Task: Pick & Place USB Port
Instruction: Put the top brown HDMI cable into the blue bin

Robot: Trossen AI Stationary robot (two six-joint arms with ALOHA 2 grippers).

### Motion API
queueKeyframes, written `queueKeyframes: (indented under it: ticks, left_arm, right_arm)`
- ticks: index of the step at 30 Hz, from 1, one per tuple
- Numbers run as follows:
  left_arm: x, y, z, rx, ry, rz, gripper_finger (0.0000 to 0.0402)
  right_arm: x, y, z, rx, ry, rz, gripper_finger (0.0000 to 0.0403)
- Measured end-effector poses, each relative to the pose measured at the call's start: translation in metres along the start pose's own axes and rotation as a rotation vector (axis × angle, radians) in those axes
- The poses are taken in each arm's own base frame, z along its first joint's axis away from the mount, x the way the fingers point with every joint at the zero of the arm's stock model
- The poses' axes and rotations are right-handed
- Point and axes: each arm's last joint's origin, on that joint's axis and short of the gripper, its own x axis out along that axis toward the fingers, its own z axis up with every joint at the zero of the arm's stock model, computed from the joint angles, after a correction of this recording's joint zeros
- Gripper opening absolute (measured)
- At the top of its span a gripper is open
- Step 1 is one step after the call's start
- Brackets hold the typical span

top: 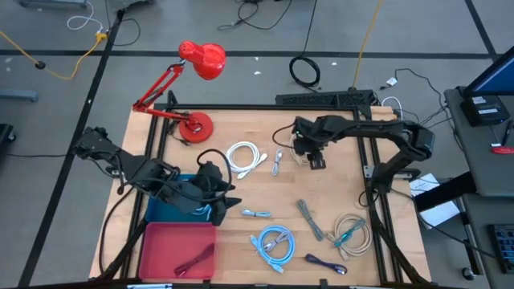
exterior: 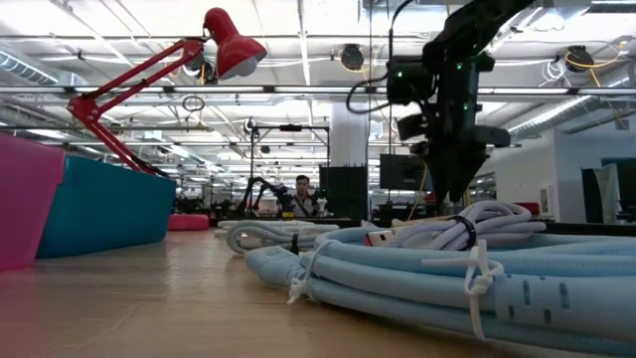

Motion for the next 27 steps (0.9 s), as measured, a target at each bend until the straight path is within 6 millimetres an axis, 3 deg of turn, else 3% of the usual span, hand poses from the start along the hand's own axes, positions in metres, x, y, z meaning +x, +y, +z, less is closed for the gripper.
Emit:
queueKeyframes:
  ticks: [7, 18, 22, 25, 27]
  left_arm:
    - [-0.002, -0.003, -0.004, -0.021, 0.008, -0.014, 0.0248]
    - [-0.008, -0.008, -0.01, -0.037, -0.017, -0.01, 0.0248]
    - [-0.008, -0.008, -0.01, -0.037, -0.015, -0.009, 0.0248]
    - [-0.007, -0.006, -0.01, -0.058, -0.023, 0.021, 0.0248]
    - [-0.006, -0.001, -0.009, -0.104, -0.05, 0.075, 0.0248]
  right_arm:
    - [0.031, 0.0, 0.004, 0.024, 0.075, 0.097, 0.0167]
    - [0.068, 0.021, 0.003, 0.033, 0.107, 0.135, 0.0163]
    - [0.07, 0.029, 0.003, 0.042, 0.134, 0.105, 0.0117]
    - [0.063, 0.032, 0.006, 0.075, 0.109, 0.075, 0.0042]
    - [0.054, 0.035, 0.009, 0.109, 0.075, 0.051, 0.003]
